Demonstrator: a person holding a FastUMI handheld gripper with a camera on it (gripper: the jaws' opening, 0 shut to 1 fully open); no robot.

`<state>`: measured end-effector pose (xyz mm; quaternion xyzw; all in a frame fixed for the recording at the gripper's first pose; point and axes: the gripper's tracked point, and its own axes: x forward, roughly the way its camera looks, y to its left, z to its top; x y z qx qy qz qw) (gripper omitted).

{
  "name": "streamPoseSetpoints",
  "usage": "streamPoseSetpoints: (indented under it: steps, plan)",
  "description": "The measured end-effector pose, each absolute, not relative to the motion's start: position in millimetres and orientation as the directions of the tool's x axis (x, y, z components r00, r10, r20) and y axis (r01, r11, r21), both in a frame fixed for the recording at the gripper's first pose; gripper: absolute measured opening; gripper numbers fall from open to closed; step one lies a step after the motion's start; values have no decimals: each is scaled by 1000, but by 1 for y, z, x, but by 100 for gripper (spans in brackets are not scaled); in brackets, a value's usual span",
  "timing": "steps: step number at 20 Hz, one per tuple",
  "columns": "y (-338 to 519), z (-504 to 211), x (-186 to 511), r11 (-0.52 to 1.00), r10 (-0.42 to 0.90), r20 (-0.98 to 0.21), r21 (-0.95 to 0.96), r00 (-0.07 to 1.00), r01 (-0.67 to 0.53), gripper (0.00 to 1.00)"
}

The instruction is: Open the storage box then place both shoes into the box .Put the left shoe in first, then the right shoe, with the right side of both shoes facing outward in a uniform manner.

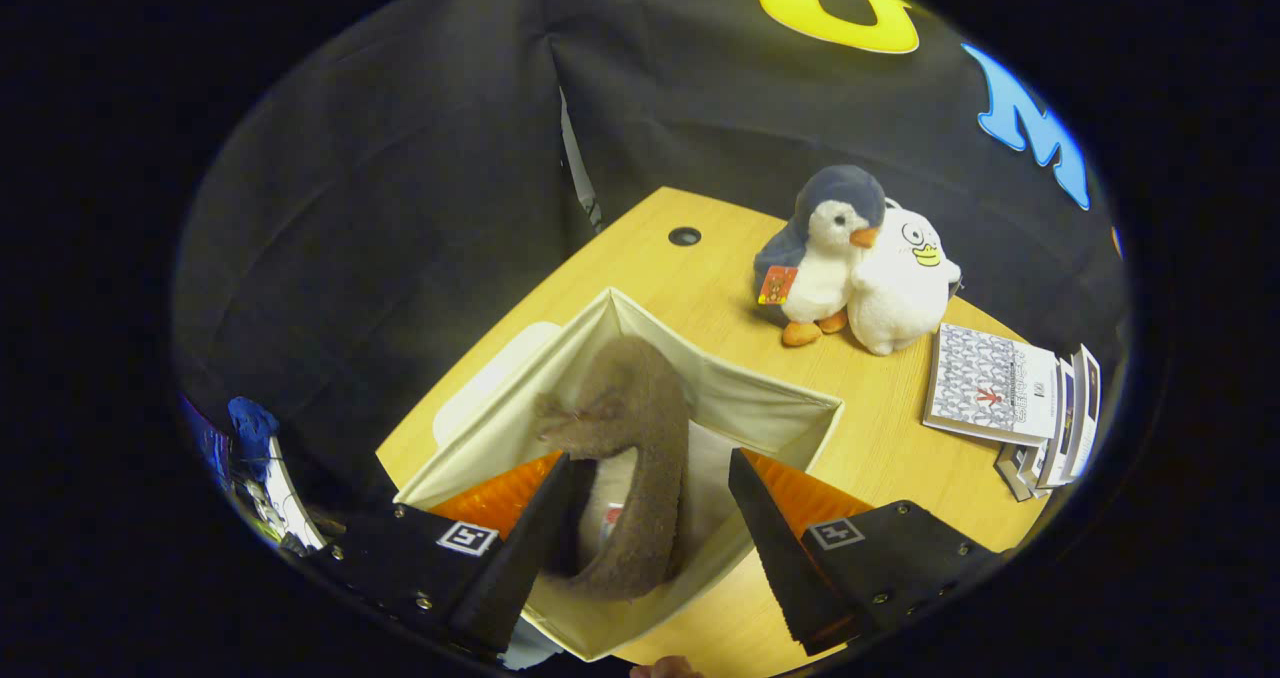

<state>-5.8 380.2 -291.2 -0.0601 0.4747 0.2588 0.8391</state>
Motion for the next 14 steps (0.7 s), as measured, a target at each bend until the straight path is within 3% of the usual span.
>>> streamPoseSetpoints:
  steps: [5, 10, 14]
  plan:
    - [338, -180, 18, 900, 398, -641, 133, 656, -416, 97]
    - [222, -50, 20, 982, 187, -386, 62, 903, -177, 97]
    - [128, 12, 6, 999, -23, -234, 41, 972, 33, 96]
